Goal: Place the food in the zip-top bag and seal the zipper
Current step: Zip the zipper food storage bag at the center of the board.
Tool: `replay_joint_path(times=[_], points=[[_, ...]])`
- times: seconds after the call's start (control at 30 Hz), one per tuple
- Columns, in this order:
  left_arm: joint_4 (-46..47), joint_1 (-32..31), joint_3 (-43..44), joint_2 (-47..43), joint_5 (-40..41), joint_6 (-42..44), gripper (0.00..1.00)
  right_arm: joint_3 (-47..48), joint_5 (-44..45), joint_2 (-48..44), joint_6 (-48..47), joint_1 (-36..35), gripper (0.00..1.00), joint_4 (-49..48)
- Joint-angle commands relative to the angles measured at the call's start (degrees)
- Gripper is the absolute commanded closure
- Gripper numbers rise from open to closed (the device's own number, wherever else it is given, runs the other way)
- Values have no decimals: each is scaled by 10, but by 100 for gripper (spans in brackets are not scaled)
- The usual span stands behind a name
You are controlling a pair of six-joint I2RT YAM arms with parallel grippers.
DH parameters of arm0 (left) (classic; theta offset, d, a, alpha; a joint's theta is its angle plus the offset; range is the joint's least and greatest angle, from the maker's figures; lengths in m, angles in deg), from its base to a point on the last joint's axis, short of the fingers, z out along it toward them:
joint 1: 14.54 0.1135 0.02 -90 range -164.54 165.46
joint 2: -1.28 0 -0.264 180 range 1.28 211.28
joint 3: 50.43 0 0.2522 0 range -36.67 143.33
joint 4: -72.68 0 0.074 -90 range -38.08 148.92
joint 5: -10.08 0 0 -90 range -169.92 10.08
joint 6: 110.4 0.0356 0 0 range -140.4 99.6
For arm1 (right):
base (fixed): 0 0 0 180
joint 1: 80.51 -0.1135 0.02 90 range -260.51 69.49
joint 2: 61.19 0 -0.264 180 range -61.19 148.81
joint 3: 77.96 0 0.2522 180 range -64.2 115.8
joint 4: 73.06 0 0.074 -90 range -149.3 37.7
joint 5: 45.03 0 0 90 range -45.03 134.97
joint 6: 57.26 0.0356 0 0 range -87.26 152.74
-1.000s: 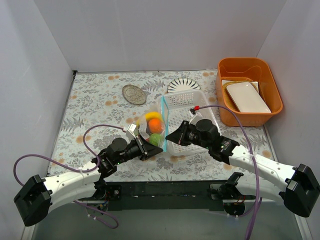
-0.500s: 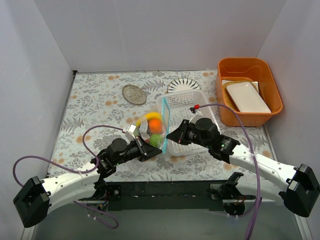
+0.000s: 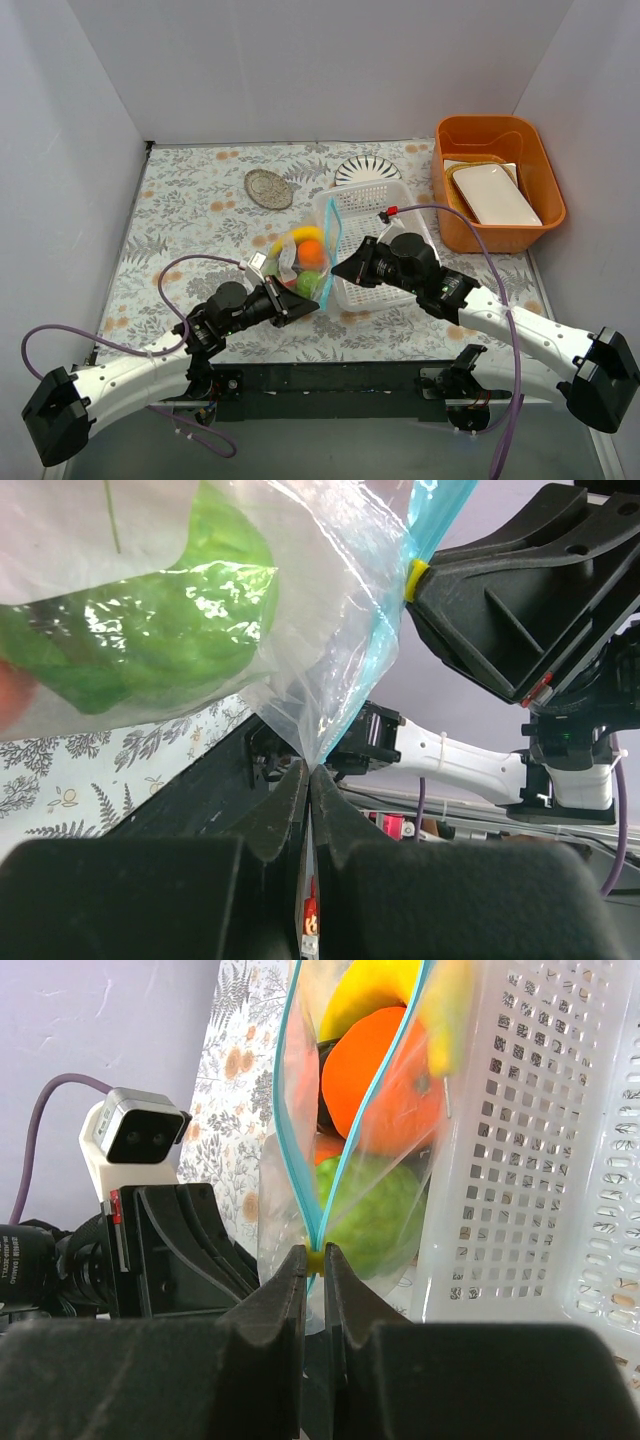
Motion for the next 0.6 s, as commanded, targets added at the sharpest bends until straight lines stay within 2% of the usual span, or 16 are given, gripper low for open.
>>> replay_joint_path(times=[0.0,0.57], points=[[-56,-3,-16,-14,-4,-62,100,38,46,-1,-17,15,94,-23],[-91,-4,-30,-54,12,-73,100,57,45,7,-28,34,94,-17]])
